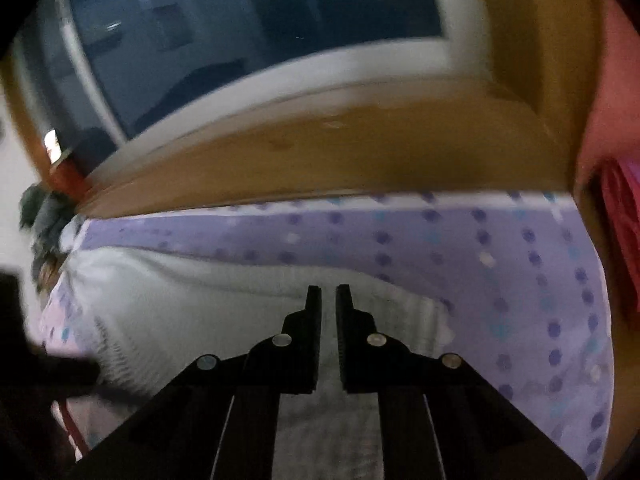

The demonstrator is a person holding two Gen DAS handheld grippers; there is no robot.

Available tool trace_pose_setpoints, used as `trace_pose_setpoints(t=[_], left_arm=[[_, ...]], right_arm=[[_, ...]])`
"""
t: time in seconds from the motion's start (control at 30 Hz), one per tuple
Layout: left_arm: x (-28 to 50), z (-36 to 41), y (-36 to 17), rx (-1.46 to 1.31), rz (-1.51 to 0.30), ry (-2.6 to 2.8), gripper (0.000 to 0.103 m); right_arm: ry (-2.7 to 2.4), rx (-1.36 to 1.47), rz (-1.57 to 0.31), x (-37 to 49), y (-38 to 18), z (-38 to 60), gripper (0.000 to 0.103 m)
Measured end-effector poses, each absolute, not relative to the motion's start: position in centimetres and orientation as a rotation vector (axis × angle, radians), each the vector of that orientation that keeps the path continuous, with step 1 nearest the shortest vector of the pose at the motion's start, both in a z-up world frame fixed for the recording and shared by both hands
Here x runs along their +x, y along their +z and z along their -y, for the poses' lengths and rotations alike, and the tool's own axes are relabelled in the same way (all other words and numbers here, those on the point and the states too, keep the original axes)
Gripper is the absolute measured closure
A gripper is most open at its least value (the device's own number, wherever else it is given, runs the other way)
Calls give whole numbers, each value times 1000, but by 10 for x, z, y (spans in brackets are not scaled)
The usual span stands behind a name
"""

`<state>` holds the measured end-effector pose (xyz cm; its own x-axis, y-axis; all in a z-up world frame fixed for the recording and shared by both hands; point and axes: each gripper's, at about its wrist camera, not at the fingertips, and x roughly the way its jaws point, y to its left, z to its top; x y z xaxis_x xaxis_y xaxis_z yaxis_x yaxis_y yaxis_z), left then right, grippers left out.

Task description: Fold clothes

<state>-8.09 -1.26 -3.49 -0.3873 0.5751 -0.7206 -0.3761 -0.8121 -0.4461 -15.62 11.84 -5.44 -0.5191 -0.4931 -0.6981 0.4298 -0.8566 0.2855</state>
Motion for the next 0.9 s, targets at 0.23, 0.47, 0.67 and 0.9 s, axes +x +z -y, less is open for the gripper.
trace_pose_setpoints(t=[0.23,0.47,0.67,0.9], left_arm=[[-73,-6,-73,-1333,249,2135,40],[-60,-10,-73,-1335,206,2142,40],[-66,13,-46,-1301,250,2147,40],[-142,53,-14,-1281,-12,2305,40]], right_arm=[[-2149,1238,-50,-189,-86,-57,97],[-2387,1201,-171,-217,-102,-53,101],[-2352,1162,3,-200,-76,-86,97],[-2302,1043,50,-114,-61,-113,41]])
